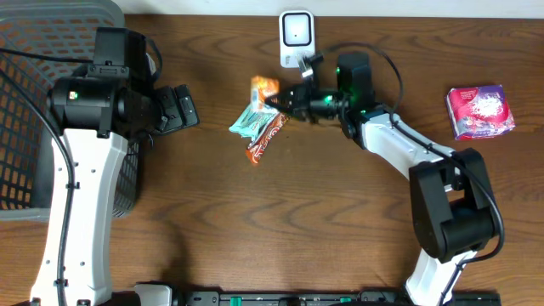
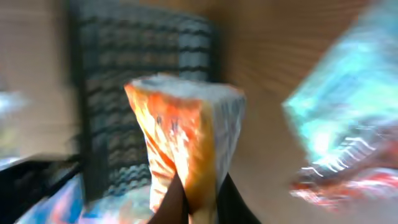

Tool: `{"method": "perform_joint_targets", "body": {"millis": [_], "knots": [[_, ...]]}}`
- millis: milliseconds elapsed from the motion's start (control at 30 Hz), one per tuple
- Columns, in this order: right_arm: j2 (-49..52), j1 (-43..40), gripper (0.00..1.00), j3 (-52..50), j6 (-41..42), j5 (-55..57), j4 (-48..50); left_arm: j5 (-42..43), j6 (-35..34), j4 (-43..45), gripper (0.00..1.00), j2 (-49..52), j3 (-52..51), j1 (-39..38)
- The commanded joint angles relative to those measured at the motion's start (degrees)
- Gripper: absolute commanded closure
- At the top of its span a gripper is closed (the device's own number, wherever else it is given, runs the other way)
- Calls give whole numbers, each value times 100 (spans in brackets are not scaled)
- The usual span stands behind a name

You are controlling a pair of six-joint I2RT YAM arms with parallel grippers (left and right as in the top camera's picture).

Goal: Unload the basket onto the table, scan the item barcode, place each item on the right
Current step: 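Hold the orange packet under the scanner face with the right gripper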

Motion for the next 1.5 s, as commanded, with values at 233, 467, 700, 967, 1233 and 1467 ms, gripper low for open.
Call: {"method": "perform_joint_targets", "body": {"millis": [233, 467, 700, 967, 1233, 1467], "knots": [[-780, 393, 99, 1681, -3045, 6975, -4623, -52, -50, -17, 2, -17, 7, 20], [-699, 975, 99, 1961, -4404, 9158, -4118, -52, -50, -17, 2, -17, 7, 20], [44, 973, 99, 2671, -4478, 8738, -3917, -52, -50, -20, 2, -17, 7, 20], [2070, 951, 99, 5963, -4874, 8640, -5582, -52, -50, -20, 2, -17, 7, 20], [3254, 837, 99, 7512, -4885, 8577, -6236, -52, -50, -20, 2, -17, 7, 20], [3335, 817, 99, 7510, -4962, 8666, -5554, -52, -50, -17, 2, -17, 7, 20]]}}
